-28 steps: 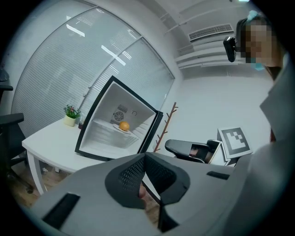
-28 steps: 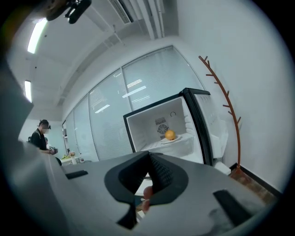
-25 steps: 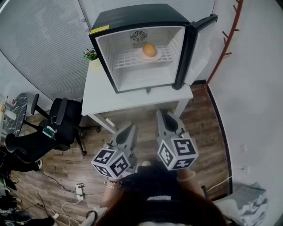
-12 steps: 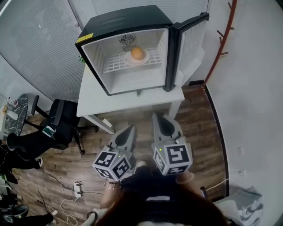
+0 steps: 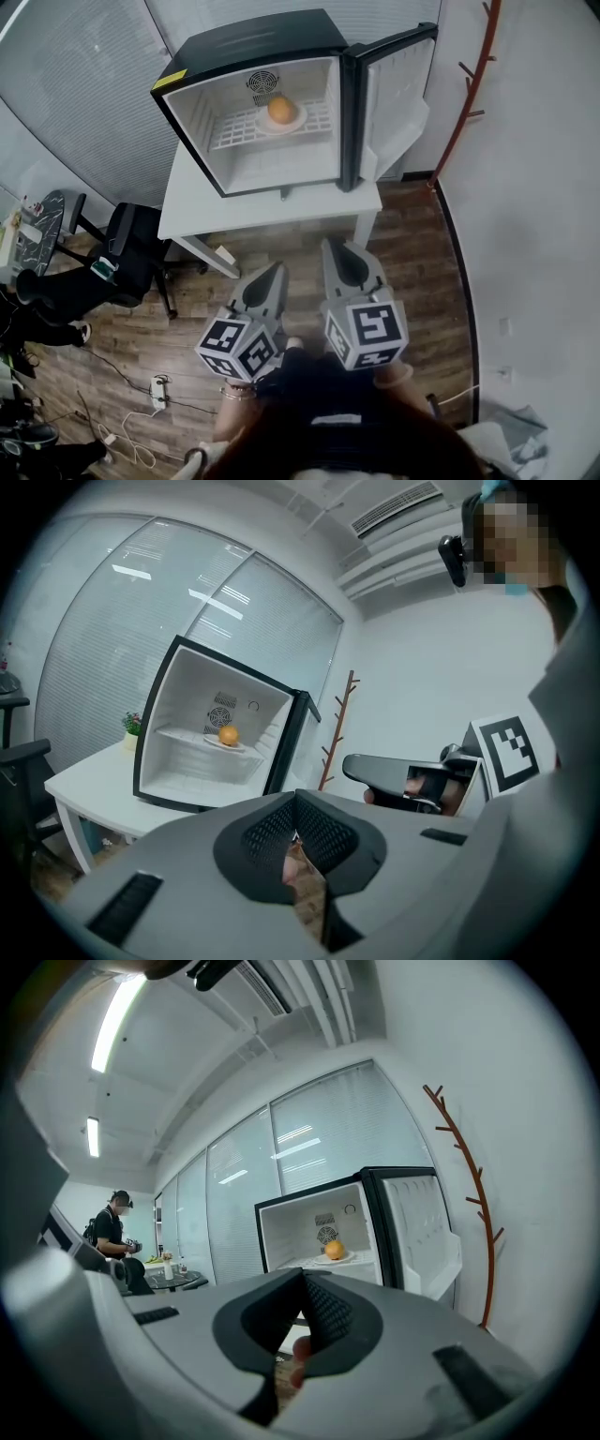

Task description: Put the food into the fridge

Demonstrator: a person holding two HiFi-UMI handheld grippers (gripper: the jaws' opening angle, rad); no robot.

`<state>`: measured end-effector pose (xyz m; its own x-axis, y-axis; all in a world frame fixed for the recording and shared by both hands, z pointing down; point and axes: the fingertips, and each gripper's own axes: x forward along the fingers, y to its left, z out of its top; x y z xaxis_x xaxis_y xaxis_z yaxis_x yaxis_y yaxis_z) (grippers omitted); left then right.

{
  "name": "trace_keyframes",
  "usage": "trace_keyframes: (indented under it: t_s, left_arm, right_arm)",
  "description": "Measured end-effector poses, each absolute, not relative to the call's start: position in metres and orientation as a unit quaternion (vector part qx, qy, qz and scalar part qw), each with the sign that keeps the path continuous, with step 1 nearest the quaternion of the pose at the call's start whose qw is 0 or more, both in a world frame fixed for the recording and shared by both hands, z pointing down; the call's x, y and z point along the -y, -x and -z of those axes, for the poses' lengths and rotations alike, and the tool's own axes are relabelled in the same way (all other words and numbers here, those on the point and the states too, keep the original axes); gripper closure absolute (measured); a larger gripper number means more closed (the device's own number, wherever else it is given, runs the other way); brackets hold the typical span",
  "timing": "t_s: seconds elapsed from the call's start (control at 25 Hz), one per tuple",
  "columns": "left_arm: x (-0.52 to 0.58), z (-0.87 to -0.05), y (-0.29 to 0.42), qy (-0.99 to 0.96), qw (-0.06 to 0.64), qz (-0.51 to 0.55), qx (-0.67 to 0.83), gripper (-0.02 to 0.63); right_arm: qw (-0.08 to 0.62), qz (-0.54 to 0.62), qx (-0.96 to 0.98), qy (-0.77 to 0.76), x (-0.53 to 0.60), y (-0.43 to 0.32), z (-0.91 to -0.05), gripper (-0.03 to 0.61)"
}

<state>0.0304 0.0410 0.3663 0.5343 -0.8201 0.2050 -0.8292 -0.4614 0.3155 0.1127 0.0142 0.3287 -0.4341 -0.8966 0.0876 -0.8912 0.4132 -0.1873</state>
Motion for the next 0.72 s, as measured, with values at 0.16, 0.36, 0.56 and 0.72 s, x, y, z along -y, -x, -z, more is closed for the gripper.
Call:
trace_keyframes:
  t_s: [0.16,0.36,0.56,0.72]
  left_arm:
    - [-0.045,-0.367,-0.039,-0.850,0.186,-0.015,0.492,0.623]
    - [-0.051,-0.370,-0.046,-0.847,0.187,-0.023,0.498,0.623]
    - [-0.048,-0.372,-0.048,-0.844,0.190,-0.027,0.501,0.623]
    - [-0.039,-0.375,-0.046,-0.843,0.195,-0.024,0.501,0.623]
  right_arm:
    - [0.015,0.104,-0.841,0.531,-0.015,-0.125,-0.330,0.583]
    - [0.013,0.106,-0.838,0.534,-0.014,-0.135,-0.334,0.583]
    - [0.004,0.111,-0.837,0.535,-0.008,-0.137,-0.340,0.583]
    - [0.005,0.117,-0.839,0.532,0.001,-0.134,-0.344,0.583]
